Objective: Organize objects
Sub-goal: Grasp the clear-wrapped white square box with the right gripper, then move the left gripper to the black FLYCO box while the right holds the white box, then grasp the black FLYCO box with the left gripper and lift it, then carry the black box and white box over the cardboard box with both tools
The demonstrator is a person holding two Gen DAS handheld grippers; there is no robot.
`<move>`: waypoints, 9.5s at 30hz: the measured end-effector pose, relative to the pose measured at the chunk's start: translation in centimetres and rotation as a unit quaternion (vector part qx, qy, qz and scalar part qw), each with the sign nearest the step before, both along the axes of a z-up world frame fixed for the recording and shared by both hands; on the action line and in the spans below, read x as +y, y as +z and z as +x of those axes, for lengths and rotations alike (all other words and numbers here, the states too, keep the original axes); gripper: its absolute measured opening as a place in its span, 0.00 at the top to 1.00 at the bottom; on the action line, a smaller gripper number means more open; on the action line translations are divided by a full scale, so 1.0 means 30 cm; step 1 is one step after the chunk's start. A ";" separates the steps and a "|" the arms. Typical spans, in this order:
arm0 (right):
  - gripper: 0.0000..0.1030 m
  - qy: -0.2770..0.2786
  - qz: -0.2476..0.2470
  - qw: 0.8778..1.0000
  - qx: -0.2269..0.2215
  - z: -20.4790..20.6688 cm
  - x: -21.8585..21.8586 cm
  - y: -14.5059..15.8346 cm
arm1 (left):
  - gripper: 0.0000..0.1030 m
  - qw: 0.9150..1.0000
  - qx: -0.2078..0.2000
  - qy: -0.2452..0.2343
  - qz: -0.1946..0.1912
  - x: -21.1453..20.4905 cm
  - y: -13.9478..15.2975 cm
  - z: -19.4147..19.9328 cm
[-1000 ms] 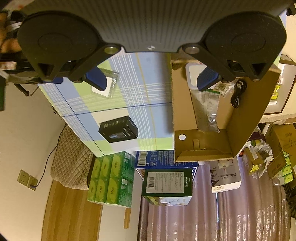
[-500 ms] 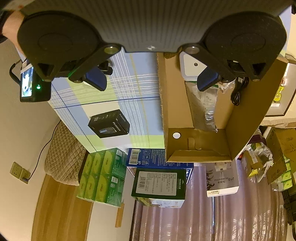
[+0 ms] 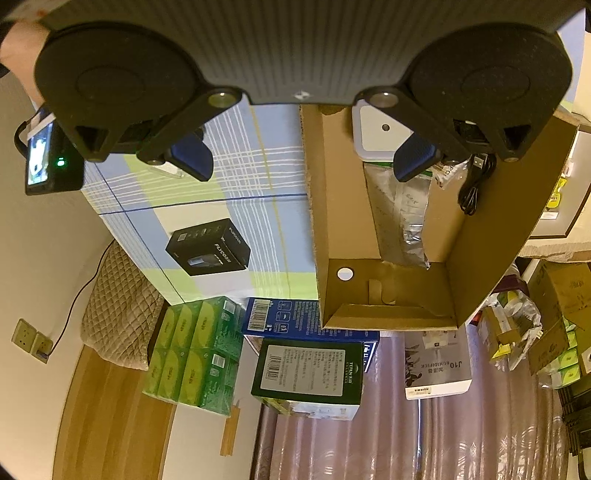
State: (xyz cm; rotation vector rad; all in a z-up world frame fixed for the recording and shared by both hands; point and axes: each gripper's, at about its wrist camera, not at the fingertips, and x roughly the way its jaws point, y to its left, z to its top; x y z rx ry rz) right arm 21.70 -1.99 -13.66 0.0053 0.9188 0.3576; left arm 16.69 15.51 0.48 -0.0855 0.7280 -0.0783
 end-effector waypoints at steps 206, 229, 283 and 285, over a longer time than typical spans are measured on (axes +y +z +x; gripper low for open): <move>0.32 0.044 0.019 0.998 -0.052 -0.550 -0.336 0.417 | 0.27 0.994 0.083 -0.064 -0.033 -0.268 0.005 -0.393; 0.32 0.095 0.017 0.993 -0.068 -0.543 -0.155 0.459 | 0.27 0.997 0.053 -0.032 -0.040 -0.116 0.090 -0.392; 0.32 0.217 0.040 0.972 -0.083 -0.419 0.494 0.538 | 0.27 0.998 0.030 0.056 -0.009 0.444 0.226 -0.229; 0.32 0.219 0.040 0.971 -0.082 -0.398 0.515 0.537 | 0.27 0.998 0.029 0.056 -0.007 0.454 0.232 -0.196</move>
